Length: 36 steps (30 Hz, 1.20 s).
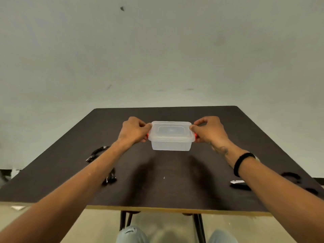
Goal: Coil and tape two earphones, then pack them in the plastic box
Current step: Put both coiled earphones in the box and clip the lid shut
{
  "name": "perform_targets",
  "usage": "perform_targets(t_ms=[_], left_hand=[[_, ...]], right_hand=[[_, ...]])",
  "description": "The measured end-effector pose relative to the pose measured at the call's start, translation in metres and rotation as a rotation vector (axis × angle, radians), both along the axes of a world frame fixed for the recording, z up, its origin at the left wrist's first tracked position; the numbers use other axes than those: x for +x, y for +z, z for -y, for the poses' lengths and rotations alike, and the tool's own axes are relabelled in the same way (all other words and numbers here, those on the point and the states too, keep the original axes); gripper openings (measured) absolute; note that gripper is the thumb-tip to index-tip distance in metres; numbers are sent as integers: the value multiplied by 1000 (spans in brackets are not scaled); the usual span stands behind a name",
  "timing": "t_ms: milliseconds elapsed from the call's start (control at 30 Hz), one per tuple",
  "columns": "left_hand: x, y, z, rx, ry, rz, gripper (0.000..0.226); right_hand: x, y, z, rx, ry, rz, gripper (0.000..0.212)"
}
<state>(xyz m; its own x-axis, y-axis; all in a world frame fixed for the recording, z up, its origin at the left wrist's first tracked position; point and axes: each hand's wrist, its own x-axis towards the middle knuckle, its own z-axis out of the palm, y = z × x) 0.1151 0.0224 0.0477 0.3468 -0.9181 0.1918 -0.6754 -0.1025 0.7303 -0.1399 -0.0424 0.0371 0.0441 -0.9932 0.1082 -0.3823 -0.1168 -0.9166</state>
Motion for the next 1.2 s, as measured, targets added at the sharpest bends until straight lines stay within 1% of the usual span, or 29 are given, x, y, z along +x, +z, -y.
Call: perform_targets(t_ms=[100, 233, 300, 500, 633, 700, 900, 1067, 1133, 1167, 1200], left_hand=[[3, -12, -32, -26, 57, 9, 35], [-2, -32, -50, -67, 100, -17, 40], [-3, -37, -53, -95, 116, -17, 41], [-11, -47, -52, -148, 104, -66, 39], [-18, -52, -51, -162, 118, -148, 35], [-19, -54, -51, -159, 143, -186, 34], [-19, -56, -54, -106, 194, -280, 35], [-17, -61, -58, -55, 225, -282, 32], [-16, -62, -60, -49, 224, -255, 24], [-15, -62, -61, -56, 227, -222, 23], [-15, -61, -62, -62, 236, -169, 24]], right_hand=[[15, -2, -14, 5, 0, 19, 10], [23, -10, -26, -45, -35, -46, 6], [23, -16, -29, -54, -46, -40, 5], [18, -34, -32, -77, -138, -55, 12], [15, -44, -31, -105, -158, -42, 10], [15, -47, -31, -131, -162, -43, 15], [17, -51, -34, -139, -181, -28, 15], [13, -49, -39, -67, -218, 18, 18], [11, -51, -43, -62, -211, 2, 10], [10, -52, -45, -68, -208, -11, 12], [10, -51, -48, -82, -206, -38, 21]])
